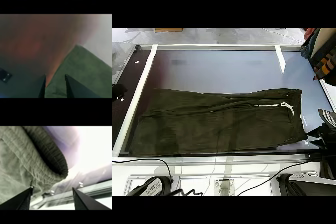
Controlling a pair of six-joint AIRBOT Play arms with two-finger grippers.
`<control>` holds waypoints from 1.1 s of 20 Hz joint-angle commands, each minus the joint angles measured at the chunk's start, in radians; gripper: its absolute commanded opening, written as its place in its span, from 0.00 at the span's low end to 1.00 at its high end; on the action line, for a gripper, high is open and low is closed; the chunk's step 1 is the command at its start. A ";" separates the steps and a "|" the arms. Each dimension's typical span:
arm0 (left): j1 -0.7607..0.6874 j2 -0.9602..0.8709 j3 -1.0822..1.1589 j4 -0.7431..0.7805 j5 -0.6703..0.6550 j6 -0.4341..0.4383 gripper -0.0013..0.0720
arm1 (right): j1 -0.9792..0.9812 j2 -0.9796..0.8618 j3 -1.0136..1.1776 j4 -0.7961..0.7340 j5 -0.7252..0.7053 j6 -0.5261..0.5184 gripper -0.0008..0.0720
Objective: Fold the clothes and pants, and hang the long-sleeved shirts on hangers.
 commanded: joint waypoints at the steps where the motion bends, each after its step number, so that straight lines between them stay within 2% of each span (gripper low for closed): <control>1: 0.000 -0.003 0.000 0.019 -0.009 0.000 0.37 | 0.000 0.026 -0.123 0.072 -0.147 -0.002 0.80; 4: 0.000 -0.003 0.000 0.019 -0.016 0.000 0.37 | 0.042 0.026 -0.200 0.185 -0.311 -0.006 0.76; 6: 0.000 -0.003 0.000 0.019 -0.016 0.000 0.37 | 0.077 0.026 -0.206 0.214 -0.370 -0.009 0.75; 7: 0.000 -0.003 0.000 0.020 -0.016 0.001 0.37 | 0.095 0.027 -0.206 0.225 -0.388 -0.010 0.63; 9: 0.000 -0.003 0.000 0.031 -0.019 0.008 0.37 | 0.133 0.028 -0.206 0.234 -0.407 -0.009 0.29; 10: 0.000 -0.003 0.000 0.041 -0.020 0.031 0.37 | 0.146 0.032 -0.206 0.233 -0.404 -0.009 0.07; 14: 0.007 -0.003 0.000 0.062 -0.072 0.133 0.37 | 0.158 0.145 -0.206 0.180 -0.331 0.049 0.06; 15: 0.009 -0.003 0.000 0.073 -0.087 0.151 0.35 | 0.158 0.203 -0.206 0.089 -0.293 0.101 0.06; 17: 0.013 -0.006 0.000 0.081 -0.105 0.200 0.20 | 0.157 0.332 -0.206 -0.175 -0.195 0.237 0.06; 19: 0.013 -0.022 -0.001 0.083 -0.131 0.242 0.18 | 0.157 0.455 -0.206 -0.430 -0.087 0.347 0.06; 20: 0.013 -0.032 -0.002 0.083 -0.145 0.241 0.18 | 0.157 0.507 -0.206 -0.506 -0.042 0.378 0.06; 22: 0.012 -0.061 -0.006 0.083 -0.194 0.242 0.19 | 0.157 0.578 -0.206 -0.525 -0.002 0.382 0.06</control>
